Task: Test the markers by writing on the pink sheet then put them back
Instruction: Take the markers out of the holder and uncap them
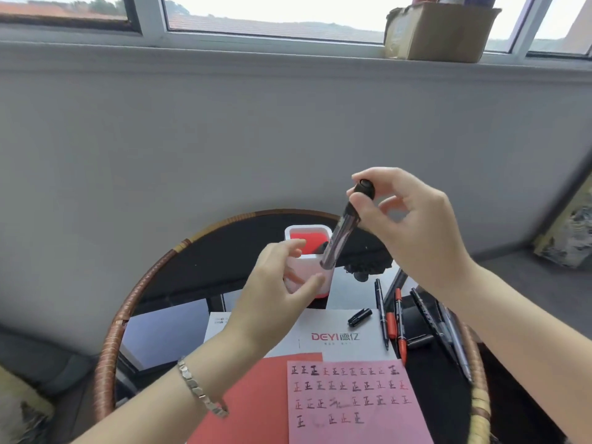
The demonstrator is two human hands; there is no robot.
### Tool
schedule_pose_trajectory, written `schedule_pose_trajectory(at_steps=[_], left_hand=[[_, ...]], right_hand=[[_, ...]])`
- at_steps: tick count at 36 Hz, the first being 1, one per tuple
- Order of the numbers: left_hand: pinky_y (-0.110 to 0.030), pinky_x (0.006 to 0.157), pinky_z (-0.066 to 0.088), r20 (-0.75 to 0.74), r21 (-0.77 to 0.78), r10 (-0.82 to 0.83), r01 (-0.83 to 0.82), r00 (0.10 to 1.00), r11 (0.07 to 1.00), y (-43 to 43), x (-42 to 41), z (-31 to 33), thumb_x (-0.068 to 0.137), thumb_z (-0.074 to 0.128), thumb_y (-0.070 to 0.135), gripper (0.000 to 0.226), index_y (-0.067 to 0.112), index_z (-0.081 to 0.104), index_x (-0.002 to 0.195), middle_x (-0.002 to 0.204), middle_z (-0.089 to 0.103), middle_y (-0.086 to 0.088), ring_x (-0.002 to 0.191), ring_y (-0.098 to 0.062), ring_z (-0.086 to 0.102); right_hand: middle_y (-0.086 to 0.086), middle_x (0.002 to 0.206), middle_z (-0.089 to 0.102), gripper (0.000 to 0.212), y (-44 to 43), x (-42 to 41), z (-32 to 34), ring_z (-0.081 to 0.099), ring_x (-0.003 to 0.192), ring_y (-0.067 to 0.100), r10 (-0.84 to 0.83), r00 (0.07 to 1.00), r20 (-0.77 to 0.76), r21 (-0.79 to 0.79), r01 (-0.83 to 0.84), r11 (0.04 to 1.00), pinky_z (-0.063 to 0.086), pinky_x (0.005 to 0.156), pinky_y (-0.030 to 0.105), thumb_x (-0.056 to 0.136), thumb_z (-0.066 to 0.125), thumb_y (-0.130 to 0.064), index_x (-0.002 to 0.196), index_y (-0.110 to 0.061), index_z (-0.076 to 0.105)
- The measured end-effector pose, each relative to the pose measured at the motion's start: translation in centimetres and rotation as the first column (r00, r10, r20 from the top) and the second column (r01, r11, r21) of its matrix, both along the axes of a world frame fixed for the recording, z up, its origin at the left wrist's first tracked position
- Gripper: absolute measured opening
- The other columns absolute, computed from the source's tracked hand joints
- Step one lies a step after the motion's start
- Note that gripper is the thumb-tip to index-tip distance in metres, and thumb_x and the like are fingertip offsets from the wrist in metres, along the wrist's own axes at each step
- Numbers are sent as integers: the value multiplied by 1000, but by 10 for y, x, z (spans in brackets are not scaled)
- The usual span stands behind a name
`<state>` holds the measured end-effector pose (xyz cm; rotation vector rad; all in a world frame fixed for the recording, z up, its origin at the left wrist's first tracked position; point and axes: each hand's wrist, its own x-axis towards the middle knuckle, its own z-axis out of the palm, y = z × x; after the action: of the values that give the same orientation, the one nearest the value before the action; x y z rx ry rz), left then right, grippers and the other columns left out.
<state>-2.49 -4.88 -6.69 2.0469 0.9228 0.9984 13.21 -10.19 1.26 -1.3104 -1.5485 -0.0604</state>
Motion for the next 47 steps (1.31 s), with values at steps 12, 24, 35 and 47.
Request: schedule_pose_trajectory(at_steps=[12,24,35,47], left_hand=[[-33,69,55,157,-94,-55,70,986,993,-14,21,8,89,60,19,10,25,56,96,78,66,4,68,-16,65],[-34,68,59,511,-313,-91,284,855,906,-21,24,10,81,62,-8,13,3,55,82,83,72,-11,72,-27,71],[-18,49,33,-258,9,-231,241,938,971,-23,28,-7,98,35,27,20,16,51,91,72,54,2,55,-7,43],[-15,44,25,-150,38,-265,273,953,961,-19,27,-12,96,42,30,13,26,54,96,51,43,7,43,-8,38]], right_hand=[[-17,92,63,29,-17,-1,-49,58,90,-4,50,992,-114,-309,-84,947,46,74,9,86,60,-18,96,-44,52],[-1,57,53,38,-31,-4,-70,38,48,9,-24,482,-876,-279,-465,840,33,52,23,74,55,-43,97,-13,60],[-10,49,52,16,-28,-5,-73,44,45,1,-38,759,-651,-302,-213,929,35,44,9,91,53,-22,77,-15,56],[-9,43,47,21,-27,-6,-74,40,41,2,-79,725,-684,-354,-235,905,35,43,14,92,50,-20,73,-11,54]])
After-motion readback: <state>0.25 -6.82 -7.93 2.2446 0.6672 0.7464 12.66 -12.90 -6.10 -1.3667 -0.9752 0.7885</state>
